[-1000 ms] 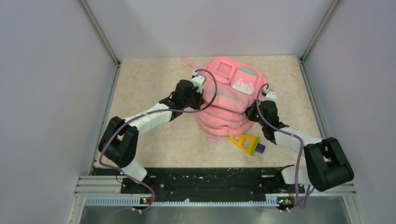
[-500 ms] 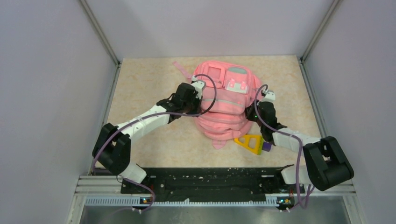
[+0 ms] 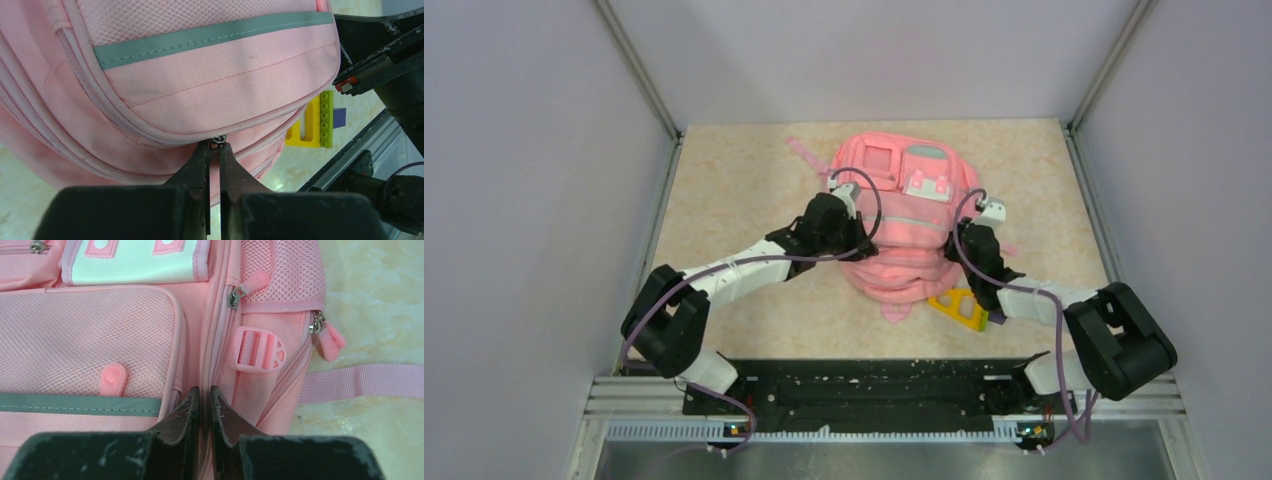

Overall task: Pack the student bag
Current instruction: Zip the student bag at the center of the board.

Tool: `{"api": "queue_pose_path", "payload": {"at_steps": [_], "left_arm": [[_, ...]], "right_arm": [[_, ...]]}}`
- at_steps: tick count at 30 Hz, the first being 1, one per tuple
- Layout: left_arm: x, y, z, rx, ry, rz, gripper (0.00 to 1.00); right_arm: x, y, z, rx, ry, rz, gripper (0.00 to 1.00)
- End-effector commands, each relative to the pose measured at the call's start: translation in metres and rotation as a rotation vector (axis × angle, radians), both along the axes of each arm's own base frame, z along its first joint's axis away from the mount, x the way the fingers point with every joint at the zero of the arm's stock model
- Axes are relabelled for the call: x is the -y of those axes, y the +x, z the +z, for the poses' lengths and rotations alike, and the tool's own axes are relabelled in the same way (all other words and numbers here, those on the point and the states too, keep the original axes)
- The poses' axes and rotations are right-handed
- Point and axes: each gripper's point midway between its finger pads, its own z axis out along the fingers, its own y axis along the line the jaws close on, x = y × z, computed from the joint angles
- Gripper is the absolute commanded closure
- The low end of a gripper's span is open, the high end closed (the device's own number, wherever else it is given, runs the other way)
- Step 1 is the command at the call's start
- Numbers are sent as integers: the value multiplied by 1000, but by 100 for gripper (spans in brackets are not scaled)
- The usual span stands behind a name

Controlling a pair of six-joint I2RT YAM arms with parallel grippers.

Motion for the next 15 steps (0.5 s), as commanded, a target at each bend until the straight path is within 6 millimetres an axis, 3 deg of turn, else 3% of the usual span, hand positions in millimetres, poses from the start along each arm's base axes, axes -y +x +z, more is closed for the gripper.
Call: {"api": "queue_pose_path", "payload": {"at_steps": [1,4,7,9,11,15], "left_arm": [[24,-9,30,9,-171,1,100],[25,-10,35,7,-185,2,93],[29,-15,30,-10,-185,-26,80],[18,-16,24,1,-129,-7,68],[-1,-14,22,36,-50,38,52],[-37,-14,33,95,34,125,36]], "right_arm": [[-18,-12,4,7,20,66,100],[-13,-17,10,3,-11,76,92],[-10,-28,15,-7,-20,99,72],[-6,-39,14,-30,-28,106,53],[-3,-50,15,-48,-26,120,41],[3,-74,17,-84,-14,149,34]]}}
